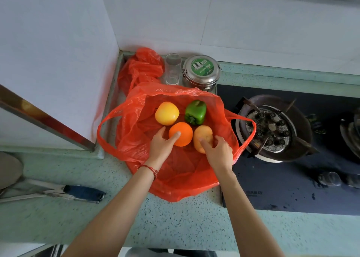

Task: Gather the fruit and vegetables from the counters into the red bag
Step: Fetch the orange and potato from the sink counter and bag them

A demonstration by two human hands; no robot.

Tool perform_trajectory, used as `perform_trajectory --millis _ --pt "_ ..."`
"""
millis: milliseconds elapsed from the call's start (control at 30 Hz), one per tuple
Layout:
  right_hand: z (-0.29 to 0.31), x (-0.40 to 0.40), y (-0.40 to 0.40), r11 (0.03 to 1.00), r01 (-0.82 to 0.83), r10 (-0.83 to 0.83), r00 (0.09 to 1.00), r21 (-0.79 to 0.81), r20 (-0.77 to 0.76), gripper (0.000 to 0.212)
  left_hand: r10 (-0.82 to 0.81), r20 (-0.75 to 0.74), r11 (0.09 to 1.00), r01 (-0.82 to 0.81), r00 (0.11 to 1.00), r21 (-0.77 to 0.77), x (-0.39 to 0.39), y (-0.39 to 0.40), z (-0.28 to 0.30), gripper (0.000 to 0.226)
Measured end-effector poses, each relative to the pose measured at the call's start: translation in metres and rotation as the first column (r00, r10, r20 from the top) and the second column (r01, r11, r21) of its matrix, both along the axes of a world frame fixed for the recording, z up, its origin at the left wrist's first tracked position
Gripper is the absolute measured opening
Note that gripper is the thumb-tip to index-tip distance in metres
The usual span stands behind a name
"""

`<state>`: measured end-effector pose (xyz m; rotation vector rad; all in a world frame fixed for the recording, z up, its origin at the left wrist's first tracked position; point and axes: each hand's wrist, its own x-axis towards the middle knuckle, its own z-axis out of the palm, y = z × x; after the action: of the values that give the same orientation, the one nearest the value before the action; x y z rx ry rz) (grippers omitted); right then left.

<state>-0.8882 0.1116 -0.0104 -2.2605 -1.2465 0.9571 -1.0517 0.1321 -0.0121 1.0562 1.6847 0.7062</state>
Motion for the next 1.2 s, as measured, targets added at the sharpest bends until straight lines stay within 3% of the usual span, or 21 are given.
perform_trajectory --millis 133,233,500,733,900,1200 --pt "0.007 0.001 -0.015 0.996 -0.041 0.035 0.997 0.084 0.070 0.059 -0.016 -0.045 0.998 0.018 0.999 0.055 -0.005 -0.013 0.000 0.060" --pt "0.012 0.001 -0.030 0.986 -0.096 0.077 0.987 0.134 0.139 0.055 -0.118 -0.173 0.978 0.145 0.978 0.152 -0.009 -0.026 0.001 0.061" --pt "0.003 0.015 -0.088 0.961 -0.164 0.066 0.918 0.223 0.392 0.055 -0.344 -0.560 0.766 0.570 0.754 0.298 -0.010 -0.054 -0.008 0.064" --pt "-0.011 0.048 -0.152 0.973 0.054 -0.158 0.865 0.226 0.476 0.055 -0.431 -0.745 0.558 0.799 0.510 0.224 0.014 -0.070 -0.007 0.060" --pt "-0.008 0.072 -0.198 0.958 0.193 -0.273 0.836 0.211 0.476 0.055 -0.493 -0.759 0.445 0.873 0.425 0.200 0.047 -0.082 -0.004 0.060" --pt "-0.005 0.110 -0.298 0.847 0.432 -0.532 0.696 0.310 0.483 0.050 -0.546 -0.793 0.212 0.960 0.270 0.181 0.125 -0.134 0.003 0.059"
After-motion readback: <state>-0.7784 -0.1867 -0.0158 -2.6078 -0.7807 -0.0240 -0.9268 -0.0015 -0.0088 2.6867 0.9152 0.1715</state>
